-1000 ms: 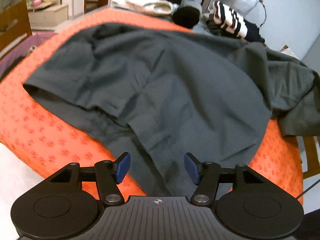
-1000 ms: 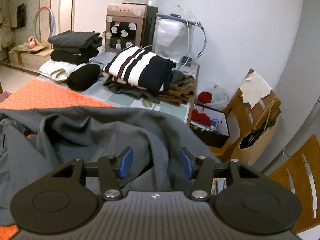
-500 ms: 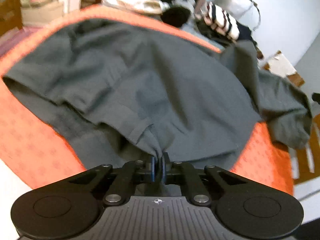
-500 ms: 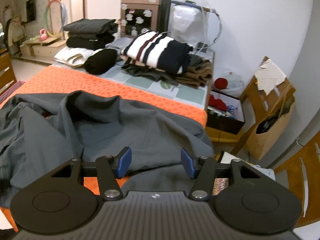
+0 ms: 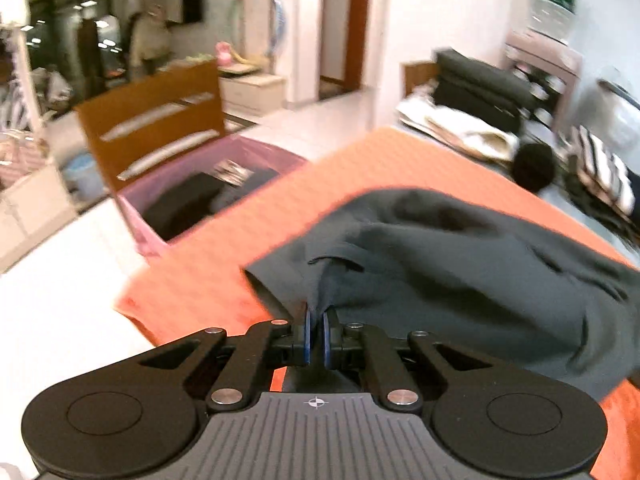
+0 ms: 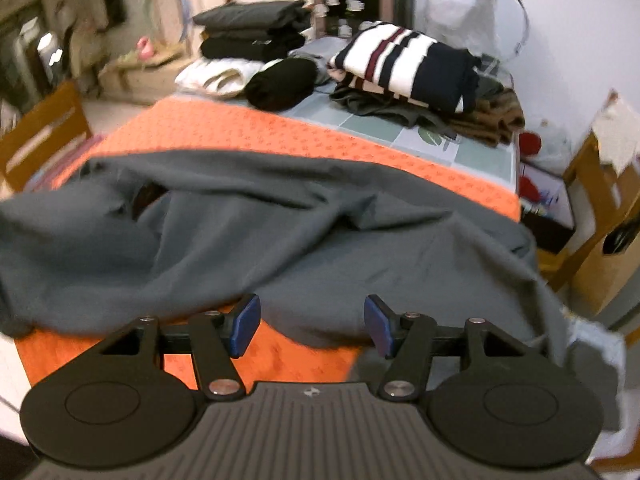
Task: Fold clothes
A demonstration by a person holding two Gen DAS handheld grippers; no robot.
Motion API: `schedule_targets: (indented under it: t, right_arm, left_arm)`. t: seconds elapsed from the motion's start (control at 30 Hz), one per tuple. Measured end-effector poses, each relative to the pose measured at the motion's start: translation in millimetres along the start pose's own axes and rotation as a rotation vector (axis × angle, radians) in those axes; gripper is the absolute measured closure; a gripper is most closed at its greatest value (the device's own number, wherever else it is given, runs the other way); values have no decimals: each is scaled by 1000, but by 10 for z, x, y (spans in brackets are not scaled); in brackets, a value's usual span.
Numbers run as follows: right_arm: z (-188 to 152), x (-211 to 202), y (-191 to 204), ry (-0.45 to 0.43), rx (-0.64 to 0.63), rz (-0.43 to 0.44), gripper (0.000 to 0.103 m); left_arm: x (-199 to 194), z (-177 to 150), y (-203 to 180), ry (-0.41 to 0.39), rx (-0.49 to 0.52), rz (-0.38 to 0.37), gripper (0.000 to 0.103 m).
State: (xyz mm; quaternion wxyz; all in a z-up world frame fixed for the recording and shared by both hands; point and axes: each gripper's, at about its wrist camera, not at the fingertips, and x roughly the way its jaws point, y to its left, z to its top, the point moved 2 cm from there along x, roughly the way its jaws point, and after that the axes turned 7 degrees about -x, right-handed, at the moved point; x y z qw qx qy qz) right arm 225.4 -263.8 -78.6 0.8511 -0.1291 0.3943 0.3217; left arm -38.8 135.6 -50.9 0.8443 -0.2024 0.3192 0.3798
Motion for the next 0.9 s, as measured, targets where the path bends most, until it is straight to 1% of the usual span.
schedule_targets:
  t: [0.1, 0.23, 0.3, 0.4, 0.43, 0.47, 0.5, 0.53, 0.67, 0.77, 0.9]
  right_arm:
    - [59, 143, -38, 6, 51, -8, 39]
    - [128, 342, -102, 26, 120, -14, 38]
    - [119, 430, -187, 35, 241, 38, 38]
    - [51, 541, -259, 34, 416, 95, 38]
    - [30, 556, -270, 32, 462, 106, 40]
    - [10, 521, -253, 25, 476, 98, 46]
    - [-10, 485, -236, 17, 491, 91, 79]
    - [-30, 450, -218, 10, 506, 84, 99]
    - [-109, 308, -149, -20, 565, 56, 100]
    - [-172, 174, -92, -43, 608, 33, 100]
    - [-346, -333, 164, -58, 635, -59, 100]
  left_arm:
    - [-36, 205, 190, -42, -15, 58, 95]
    - [-65, 438, 363, -85, -9, 114, 95]
    - [-60, 550, 429, -96, -9, 121, 95]
    - [-53, 717, 529, -113, -9, 132, 95]
    - [-50, 773, 562, -119, -10, 135, 95]
    - [-37, 820, 584, -121, -4, 136, 95]
    - [-6, 849, 591, -119, 2, 136, 95]
    - [26, 876, 597, -117, 8, 136, 95]
    - [189, 1000, 660, -87, 36, 115, 95]
    - [343, 1117, 710, -48, 86, 72, 95]
    - [512, 1310, 805, 4, 164, -18, 95]
